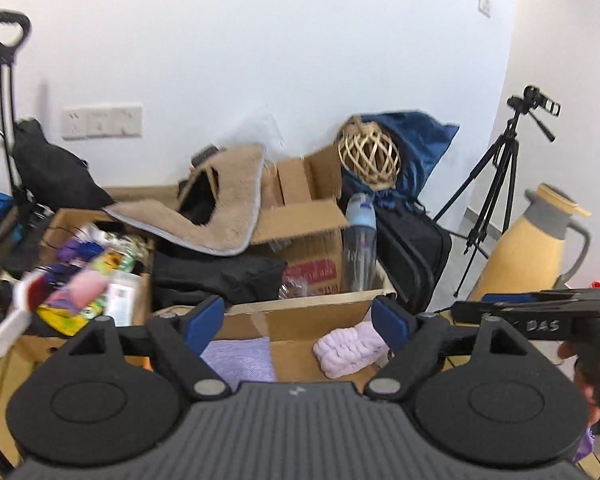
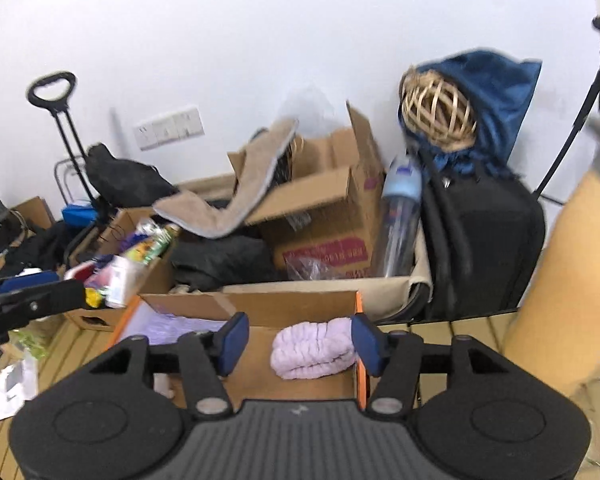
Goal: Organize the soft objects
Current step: 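Carry the lavender towel into the cardboard box and open both tools, then withdraw both tools from the box back over the table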
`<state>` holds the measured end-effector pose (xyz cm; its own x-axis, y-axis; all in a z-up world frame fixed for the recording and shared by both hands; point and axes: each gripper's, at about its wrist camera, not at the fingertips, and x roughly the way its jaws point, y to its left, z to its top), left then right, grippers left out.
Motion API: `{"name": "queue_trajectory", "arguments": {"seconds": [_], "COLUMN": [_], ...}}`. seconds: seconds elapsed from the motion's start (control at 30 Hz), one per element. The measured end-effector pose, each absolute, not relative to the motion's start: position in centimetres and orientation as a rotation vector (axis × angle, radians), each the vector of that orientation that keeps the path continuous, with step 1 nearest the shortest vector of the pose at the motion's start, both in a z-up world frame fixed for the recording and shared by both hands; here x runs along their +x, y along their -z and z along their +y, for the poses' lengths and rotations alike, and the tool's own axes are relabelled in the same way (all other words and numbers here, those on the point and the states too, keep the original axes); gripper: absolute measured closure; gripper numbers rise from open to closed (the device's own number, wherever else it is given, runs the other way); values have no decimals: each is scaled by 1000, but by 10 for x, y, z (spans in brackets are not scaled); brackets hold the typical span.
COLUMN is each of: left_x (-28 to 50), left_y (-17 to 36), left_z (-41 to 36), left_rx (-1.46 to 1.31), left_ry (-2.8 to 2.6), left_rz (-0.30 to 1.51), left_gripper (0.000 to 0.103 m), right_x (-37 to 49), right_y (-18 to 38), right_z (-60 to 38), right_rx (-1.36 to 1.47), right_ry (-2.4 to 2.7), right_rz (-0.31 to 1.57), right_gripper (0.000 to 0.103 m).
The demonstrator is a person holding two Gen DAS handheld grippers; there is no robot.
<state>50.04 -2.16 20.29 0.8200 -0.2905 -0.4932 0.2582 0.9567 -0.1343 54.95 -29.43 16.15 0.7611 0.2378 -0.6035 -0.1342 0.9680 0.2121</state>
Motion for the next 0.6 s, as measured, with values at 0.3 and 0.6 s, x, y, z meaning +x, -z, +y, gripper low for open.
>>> {"name": "queue_trajectory", "arguments": {"seconds": [0.3, 0.6], "left_x": [332, 139], "left_y": [-184, -125], "left_z": [-2, 7], "left_rx": [-2, 42], "left_ry": [291, 284], "left_rz": [384, 168], "left_gripper": [4, 0], "right_x": [375, 183], "right_y": [-177, -123], "right_z": [-292, -274], "right_rx": [67, 24], "right_ry": [-297, -303], "right_rz": [437, 227], "right_gripper": [31, 20]}}
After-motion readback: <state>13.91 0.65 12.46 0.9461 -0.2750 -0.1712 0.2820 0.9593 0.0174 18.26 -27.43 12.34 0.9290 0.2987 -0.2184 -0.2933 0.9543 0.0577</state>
